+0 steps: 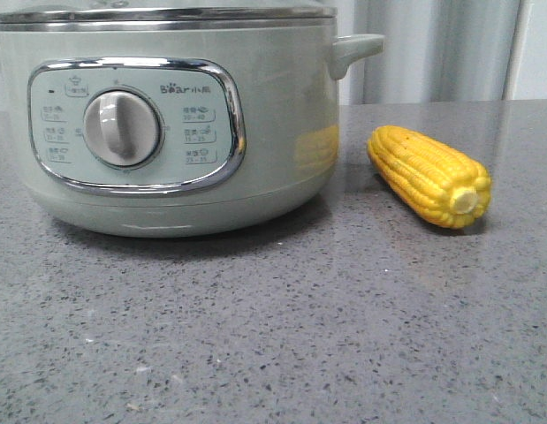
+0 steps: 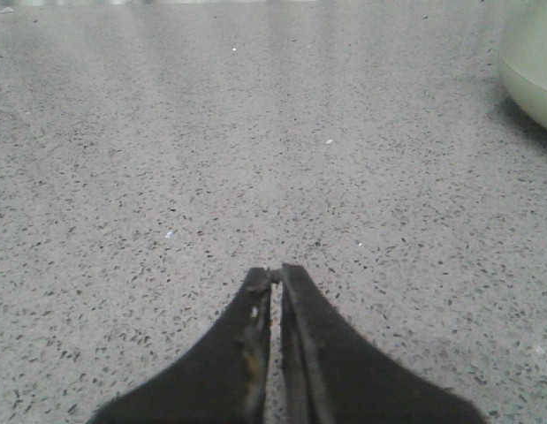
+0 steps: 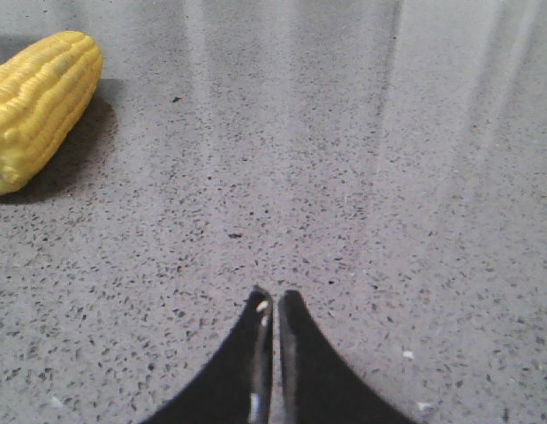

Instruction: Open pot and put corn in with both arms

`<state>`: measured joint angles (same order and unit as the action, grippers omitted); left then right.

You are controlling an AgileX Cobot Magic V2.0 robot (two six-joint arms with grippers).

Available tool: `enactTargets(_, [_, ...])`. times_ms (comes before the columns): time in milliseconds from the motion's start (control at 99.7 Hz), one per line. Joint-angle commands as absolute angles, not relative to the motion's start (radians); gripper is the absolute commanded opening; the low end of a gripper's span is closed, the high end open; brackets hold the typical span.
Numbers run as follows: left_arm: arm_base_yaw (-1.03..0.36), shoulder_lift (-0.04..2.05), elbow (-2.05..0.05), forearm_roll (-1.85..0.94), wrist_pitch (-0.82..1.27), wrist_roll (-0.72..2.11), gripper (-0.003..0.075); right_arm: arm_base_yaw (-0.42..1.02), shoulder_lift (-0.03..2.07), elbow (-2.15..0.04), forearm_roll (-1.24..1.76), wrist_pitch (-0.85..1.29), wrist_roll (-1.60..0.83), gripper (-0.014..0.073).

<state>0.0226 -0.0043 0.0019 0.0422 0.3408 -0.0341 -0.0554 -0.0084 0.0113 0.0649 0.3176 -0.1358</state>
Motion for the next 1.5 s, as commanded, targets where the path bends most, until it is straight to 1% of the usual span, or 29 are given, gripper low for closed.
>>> enactTargets(0, [0.016, -0.039, 0.008, 0.043, 0.309, -0.047, -0.002, -0.056, -0.03, 0.032, 0.066, 0.302, -0.145, -0.0057])
enactTargets(612, [0.016, -0.039, 0.008, 0.045, 0.306, -0.047, -0.002, -0.056, -0.03, 0.032, 0.066, 0.302, -0.145, -0.0057])
enactTargets(712, [0.016, -0.039, 0.008, 0.14, 0.282, -0.047, -0.002, -0.056, -0.03, 0.032, 0.066, 0.302, -0.145, -0.0057])
enactTargets(822, [0.016, -0.039, 0.008, 0.141, 0.248, -0.047, -0.002, -0.056, -0.03, 0.032, 0.068, 0.293, -0.145, -0.0057])
enactTargets(943, [0.016, -0.039, 0.008, 0.136, 0.23, -0.047, -0.002, -0.056, -0.03, 0.032, 0.068, 0.226, -0.145, -0.0057])
enactTargets(1163, [0.016, -0.039, 0.008, 0.089, 0.12, -0.047, -0.002, -0.056, -0.03, 0.032, 0.086, -0.041, -0.143, -0.0057])
enactTargets(1213, [0.016, -0.039, 0.008, 0.072, 0.063, -0.049, -0.002, -0.056, -0.03, 0.032, 0.086, -0.095, -0.143, -0.0057])
enactTargets(1284, [0.016, -0.039, 0.008, 0.0, -0.011, -0.049, -0.002, -0.056, -0.03, 0.032, 0.086, -0.129, -0.143, -0.0057])
enactTargets(1344, [0.016, -0.039, 0.008, 0.0, -0.088, -0.049, -0.002, -0.056, -0.03, 0.032, 0.086, -0.145, -0.143, -0.0057])
enactTargets(1494, [0.017, -0.039, 0.007, 0.007, -0.155, -0.049, -0.002, -0.051, -0.03, 0.006, 0.086, -0.118, -0.143, -0.0057])
